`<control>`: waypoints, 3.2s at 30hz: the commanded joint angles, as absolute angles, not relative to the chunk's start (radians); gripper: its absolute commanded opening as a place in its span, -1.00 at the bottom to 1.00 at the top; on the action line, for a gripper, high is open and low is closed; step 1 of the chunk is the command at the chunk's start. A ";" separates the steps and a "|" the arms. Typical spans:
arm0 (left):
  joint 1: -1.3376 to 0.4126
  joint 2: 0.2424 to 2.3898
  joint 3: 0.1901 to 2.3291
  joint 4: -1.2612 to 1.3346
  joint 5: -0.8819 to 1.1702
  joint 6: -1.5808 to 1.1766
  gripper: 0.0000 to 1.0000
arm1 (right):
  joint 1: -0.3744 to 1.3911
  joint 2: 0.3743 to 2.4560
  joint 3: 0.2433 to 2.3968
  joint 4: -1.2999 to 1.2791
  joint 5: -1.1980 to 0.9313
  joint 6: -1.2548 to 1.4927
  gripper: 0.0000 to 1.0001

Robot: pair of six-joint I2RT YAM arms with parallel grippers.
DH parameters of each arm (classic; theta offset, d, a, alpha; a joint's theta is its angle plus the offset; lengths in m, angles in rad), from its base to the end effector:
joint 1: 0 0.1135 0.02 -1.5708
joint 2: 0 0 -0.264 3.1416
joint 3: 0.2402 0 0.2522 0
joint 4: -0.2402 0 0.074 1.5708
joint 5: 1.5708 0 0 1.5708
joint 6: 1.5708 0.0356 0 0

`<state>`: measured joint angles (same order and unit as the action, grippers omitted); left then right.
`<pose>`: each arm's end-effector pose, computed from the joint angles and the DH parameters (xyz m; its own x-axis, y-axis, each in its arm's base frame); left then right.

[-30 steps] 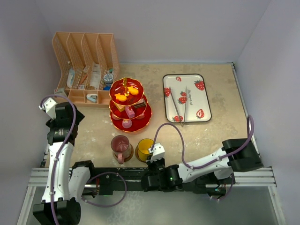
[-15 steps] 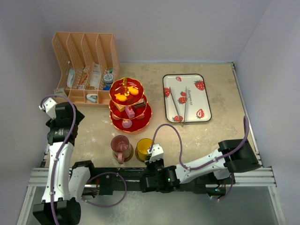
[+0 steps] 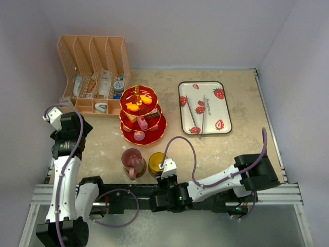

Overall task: Serve the afternoon tea
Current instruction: Place the cup on the coaster.

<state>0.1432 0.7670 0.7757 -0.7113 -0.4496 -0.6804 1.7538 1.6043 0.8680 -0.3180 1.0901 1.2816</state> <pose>0.1515 0.0375 0.2903 -0.2098 -0.6027 -0.7699 -0.7574 0.5981 -0.2618 -0.0227 0.2961 0.1786 -0.4670 0.0882 -0.8798 -0.3041 0.9183 0.2535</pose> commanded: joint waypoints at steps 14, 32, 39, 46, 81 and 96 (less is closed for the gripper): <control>0.141 0.766 0.778 -0.673 -0.447 -0.688 0.57 | 1.753 1.579 0.949 -0.475 1.113 1.458 -0.15; 0.141 0.768 0.778 -0.672 -0.446 -0.688 0.57 | 1.752 1.356 0.840 -0.265 1.029 1.268 0.09; 0.141 0.768 0.778 -0.673 -0.446 -0.689 0.57 | 1.723 1.315 0.812 -0.268 0.922 1.295 0.12; 0.140 0.769 0.778 -0.674 -0.446 -0.689 0.57 | 1.705 1.308 0.788 -0.255 0.844 1.330 0.12; 0.141 0.771 0.777 -0.672 -0.440 -0.687 0.57 | 1.642 1.305 0.815 -0.172 0.741 1.221 0.10; 0.140 0.772 0.772 -0.651 -0.403 -0.669 0.57 | 1.363 1.033 0.819 -0.235 0.746 0.865 0.19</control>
<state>0.1432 0.7727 0.7723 -0.7006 -0.4217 -0.6788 1.5314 1.0851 0.7906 -0.2562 0.7635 1.0809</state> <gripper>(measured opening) 0.781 0.595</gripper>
